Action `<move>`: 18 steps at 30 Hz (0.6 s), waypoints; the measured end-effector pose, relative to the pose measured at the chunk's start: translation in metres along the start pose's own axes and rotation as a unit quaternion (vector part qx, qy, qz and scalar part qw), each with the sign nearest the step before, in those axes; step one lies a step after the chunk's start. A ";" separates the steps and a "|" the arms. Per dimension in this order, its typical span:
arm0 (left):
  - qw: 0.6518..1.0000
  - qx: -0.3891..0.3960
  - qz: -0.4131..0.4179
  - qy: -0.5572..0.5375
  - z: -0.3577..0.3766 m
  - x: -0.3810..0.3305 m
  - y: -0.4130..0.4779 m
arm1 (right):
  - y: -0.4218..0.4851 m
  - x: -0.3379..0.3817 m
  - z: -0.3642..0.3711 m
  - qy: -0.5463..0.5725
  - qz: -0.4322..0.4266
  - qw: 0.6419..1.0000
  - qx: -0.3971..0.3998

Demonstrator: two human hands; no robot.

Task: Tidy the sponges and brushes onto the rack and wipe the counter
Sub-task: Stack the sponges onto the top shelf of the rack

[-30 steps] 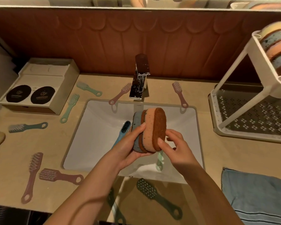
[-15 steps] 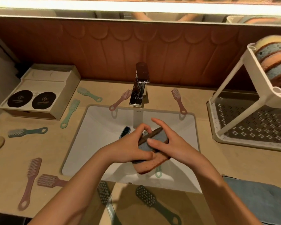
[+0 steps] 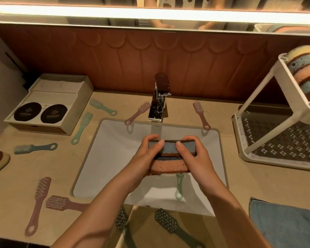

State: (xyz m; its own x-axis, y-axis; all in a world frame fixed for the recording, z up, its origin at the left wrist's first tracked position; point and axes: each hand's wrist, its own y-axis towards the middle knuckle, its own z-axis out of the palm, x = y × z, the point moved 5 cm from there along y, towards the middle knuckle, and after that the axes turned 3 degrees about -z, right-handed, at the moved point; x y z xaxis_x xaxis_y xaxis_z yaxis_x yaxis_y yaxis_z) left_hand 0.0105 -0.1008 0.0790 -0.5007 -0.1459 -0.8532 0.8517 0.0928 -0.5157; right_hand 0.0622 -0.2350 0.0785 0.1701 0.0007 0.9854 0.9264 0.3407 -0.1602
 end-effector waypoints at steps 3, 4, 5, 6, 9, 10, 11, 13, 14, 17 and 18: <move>0.998 -0.046 0.018 -0.037 0.004 -0.002 0.001 | -0.005 -0.003 0.009 0.009 0.011 1.000 -0.020; 0.996 -0.082 0.036 -0.028 0.004 -0.002 0.001 | -0.006 -0.004 0.011 0.006 0.012 0.999 -0.029; 0.990 -0.124 0.058 -0.020 0.003 -0.002 0.001 | -0.006 -0.004 0.013 0.003 0.011 0.999 -0.038; 0.983 -0.162 0.080 -0.015 0.003 -0.002 0.001 | -0.006 -0.003 0.016 0.001 0.012 0.999 -0.045; 0.965 -0.226 0.133 0.004 0.005 -0.006 -0.002 | -0.003 0.005 0.022 -0.007 0.001 0.998 -0.069; 0.959 -0.242 0.145 0.028 0.006 -0.009 -0.003 | -0.001 0.008 0.022 -0.016 -0.007 0.996 -0.083; 0.952 -0.256 0.155 0.057 0.006 -0.012 -0.004 | 0.000 0.010 0.022 -0.024 -0.015 0.995 -0.099; 0.938 -0.275 0.177 0.114 0.007 -0.020 -0.005 | 0.002 0.014 0.022 -0.037 -0.027 0.990 -0.132; 0.931 -0.280 0.190 0.137 0.009 -0.024 -0.006 | 0.002 0.015 0.022 -0.040 -0.031 0.988 -0.148; 0.912 -0.295 0.241 0.150 0.016 -0.033 -0.012 | 0.001 0.023 0.026 -0.025 -0.048 0.981 -0.188; 0.909 -0.296 0.260 0.137 0.018 -0.036 -0.014 | 0.002 0.026 0.027 -0.018 -0.055 0.980 -0.193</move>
State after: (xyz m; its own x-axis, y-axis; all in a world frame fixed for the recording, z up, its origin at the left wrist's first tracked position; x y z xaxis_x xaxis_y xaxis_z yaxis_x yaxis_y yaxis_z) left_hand 0.0194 -0.1144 0.1177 -0.1427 0.3121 -0.9393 0.7923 0.6048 0.0806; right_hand 0.0596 -0.2085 0.1055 0.0564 0.0187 0.9982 0.9977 -0.0395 -0.0557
